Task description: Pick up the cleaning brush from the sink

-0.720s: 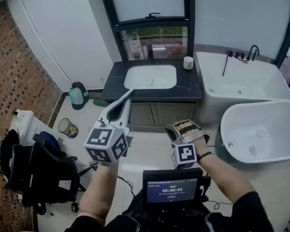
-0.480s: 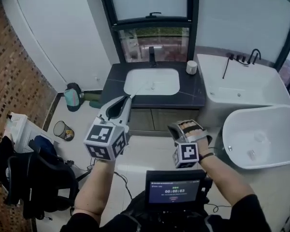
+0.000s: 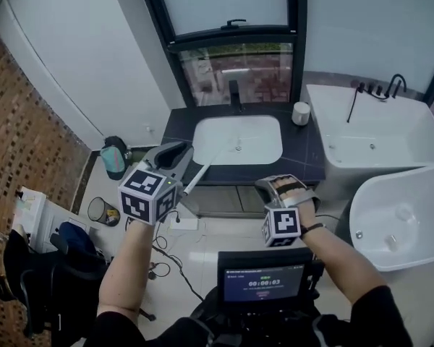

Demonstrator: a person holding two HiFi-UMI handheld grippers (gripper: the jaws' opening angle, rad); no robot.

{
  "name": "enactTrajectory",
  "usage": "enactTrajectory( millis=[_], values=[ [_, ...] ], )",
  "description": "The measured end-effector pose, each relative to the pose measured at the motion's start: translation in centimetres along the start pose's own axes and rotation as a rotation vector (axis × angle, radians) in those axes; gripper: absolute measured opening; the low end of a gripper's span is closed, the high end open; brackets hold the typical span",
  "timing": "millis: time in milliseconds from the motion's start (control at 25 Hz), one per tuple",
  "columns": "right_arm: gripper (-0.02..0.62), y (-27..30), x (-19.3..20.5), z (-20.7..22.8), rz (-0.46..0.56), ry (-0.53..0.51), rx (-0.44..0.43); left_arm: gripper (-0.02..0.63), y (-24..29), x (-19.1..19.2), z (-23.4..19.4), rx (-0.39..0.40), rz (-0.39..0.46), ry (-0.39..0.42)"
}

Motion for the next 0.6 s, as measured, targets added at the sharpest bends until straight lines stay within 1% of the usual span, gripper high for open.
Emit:
enactTrajectory(
  millis=[40, 120, 200, 240, 320, 400, 440, 480, 520, 600],
  values=[
    [-0.014, 1.6, 0.9, 1.8, 0.005, 0.01, -0.006, 0.081, 2.1, -0.2, -1.6, -0.005, -0.039, 0.011],
    [-0.014, 4.7, 2.4, 4.7, 0.019, 0.032, -0.014, 0.083, 6.3, -0.1, -4.0, -0.007, -0.1, 0.024],
    [-0.014, 8.3, 3.5, 7.8, 0.021, 0.041, -0.015, 0.087, 10.6, 0.3, -6.7, 0.01, -0.14, -0.003],
    [-0.014, 10.6, 3.6, 9.8, 0.018, 0.049, -0.018, 0.111, 12.8, 0.6, -8.7, 0.025, -0.16, -0.027],
    [-0.014, 15.6, 3.2, 14.2, 0.018, 0.061, -0.035, 0.118, 17.3, 1.1, -13.6, 0.056, -0.216, -0.049],
    [-0.014, 20.7, 3.5, 18.8, 0.013, 0.048, -0.051, 0.122, 22.3, 1.5, -18.0, 0.087, -0.287, -0.027],
    [-0.014, 23.0, 4.2, 21.1, 0.005, 0.052, -0.056, 0.156, 25.1, 1.8, -19.7, 0.104, -0.326, -0.019],
    [-0.014, 25.2, 5.1, 23.1, -0.002, 0.071, -0.06, 0.188, 28.0, 2.4, -21.1, 0.12, -0.365, -0.02],
    [-0.014, 27.2, 6.1, 24.6, -0.007, 0.095, -0.06, 0.199, 30.7, 3.3, -22.2, 0.134, -0.402, -0.03],
    [-0.014, 30.8, 8.1, 26.6, -0.017, 0.131, -0.052, 0.199, 35.6, 6.1, -23.6, 0.156, -0.473, -0.058]
  ],
)
Point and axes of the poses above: the fingertips, and each gripper's own axes: y forward along the fingers, z to its right, x out of its underside, the point moved 7 cm from there along -y, backward along the fingers, and after that the axes turned 1 degree about -x, right-handed, at the moved point
